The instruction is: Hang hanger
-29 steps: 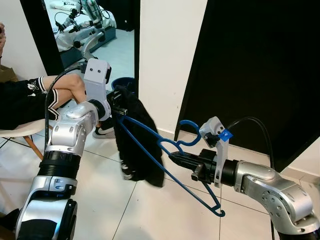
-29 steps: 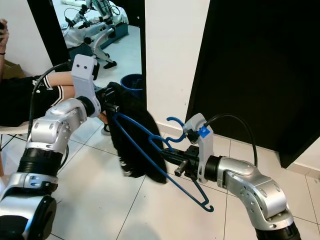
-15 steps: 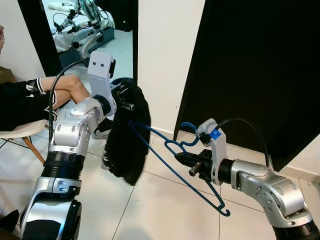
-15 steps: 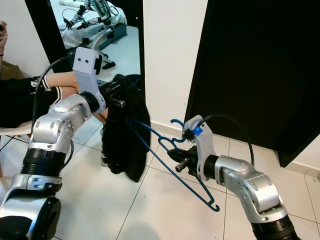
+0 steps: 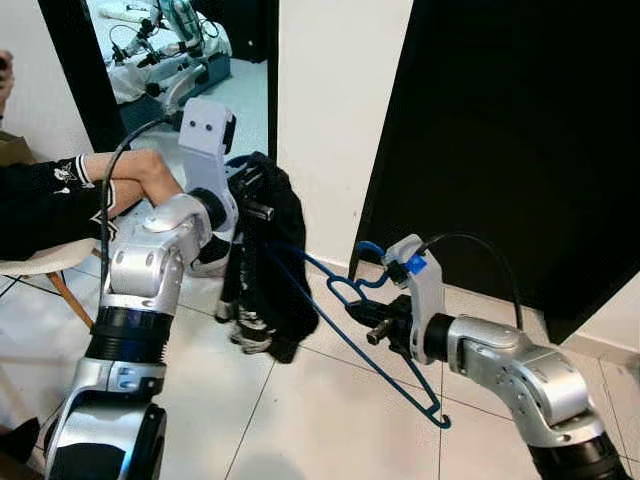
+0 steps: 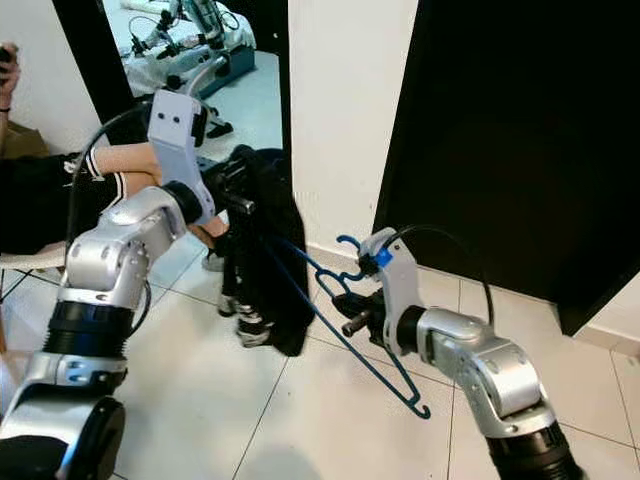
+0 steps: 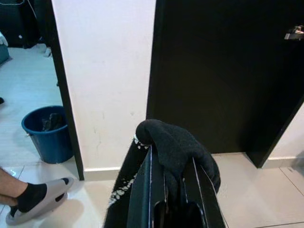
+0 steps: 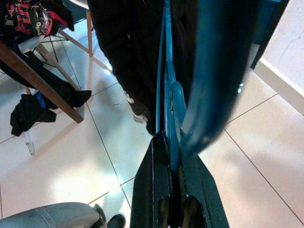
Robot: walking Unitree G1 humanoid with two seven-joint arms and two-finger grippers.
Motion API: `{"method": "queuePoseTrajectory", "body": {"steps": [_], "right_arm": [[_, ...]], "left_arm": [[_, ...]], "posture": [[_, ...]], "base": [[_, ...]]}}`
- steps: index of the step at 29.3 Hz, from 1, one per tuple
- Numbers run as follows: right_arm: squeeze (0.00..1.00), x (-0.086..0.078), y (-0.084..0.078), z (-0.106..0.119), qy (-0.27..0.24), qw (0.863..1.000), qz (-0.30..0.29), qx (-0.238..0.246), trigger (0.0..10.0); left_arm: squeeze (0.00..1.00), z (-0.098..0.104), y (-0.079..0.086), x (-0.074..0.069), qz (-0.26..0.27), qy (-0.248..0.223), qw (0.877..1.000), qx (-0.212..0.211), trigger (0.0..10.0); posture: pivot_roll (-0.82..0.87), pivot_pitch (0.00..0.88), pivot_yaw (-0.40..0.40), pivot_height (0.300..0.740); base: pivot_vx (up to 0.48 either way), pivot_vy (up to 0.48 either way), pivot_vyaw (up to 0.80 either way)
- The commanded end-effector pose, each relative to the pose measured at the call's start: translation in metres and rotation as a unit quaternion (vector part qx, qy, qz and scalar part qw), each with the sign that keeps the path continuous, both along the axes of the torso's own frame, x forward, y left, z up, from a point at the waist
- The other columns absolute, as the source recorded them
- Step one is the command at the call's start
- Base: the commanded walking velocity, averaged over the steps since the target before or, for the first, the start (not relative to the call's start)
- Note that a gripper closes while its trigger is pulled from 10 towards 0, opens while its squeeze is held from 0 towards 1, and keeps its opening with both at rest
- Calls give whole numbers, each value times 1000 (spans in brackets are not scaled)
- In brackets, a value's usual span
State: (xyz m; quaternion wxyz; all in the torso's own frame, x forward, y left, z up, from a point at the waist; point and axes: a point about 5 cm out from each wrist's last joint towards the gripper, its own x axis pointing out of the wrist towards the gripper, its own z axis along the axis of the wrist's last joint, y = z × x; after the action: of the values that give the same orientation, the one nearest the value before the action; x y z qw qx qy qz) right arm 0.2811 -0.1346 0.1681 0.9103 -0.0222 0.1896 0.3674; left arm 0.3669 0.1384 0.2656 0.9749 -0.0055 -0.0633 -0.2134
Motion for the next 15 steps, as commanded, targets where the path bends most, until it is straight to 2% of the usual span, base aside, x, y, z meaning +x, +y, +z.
{"method": "queuePoseTrajectory", "body": {"steps": [1, 2, 8, 11, 13, 15], "right_arm": [[0, 3, 0, 4, -8, 1000, -10, 3, 10000], [0, 10, -3, 12, -27, 999, -33, 17, 10000], [0, 15, -6, 15, -38, 998, -55, 21, 10000], [0, 23, -8, 19, -50, 995, -85, 32, 10000], [0, 28, -5, 23, -54, 992, -104, 54, 10000], [0, 29, -4, 24, -55, 991, -108, 62, 10000]], "left_arm": [[0, 4, -6, -3, -13, -9, 1000, -6, 10000], [0, 1, -6, -3, -11, -6, 1000, -5, 10000], [0, 1, -7, -3, -12, -5, 1000, -8, 10000], [0, 1, -19, -6, -28, -2, 999, -21, 10000], [0, -1, -34, -12, -49, 3, 998, -35, 10000], [0, -3, -40, -13, -56, 5, 998, -39, 10000]], "posture": [[71, 56, -45, 740], [71, 56, -45, 740], [69, 54, -48, 740], [71, 54, -48, 740], [76, 52, -49, 740], [76, 52, -49, 740]], "base": [[0, 0, 0], [0, 0, 0], [0, 0, 0], [0, 0, 0], [0, 0, 0], [0, 0, 0]]}}
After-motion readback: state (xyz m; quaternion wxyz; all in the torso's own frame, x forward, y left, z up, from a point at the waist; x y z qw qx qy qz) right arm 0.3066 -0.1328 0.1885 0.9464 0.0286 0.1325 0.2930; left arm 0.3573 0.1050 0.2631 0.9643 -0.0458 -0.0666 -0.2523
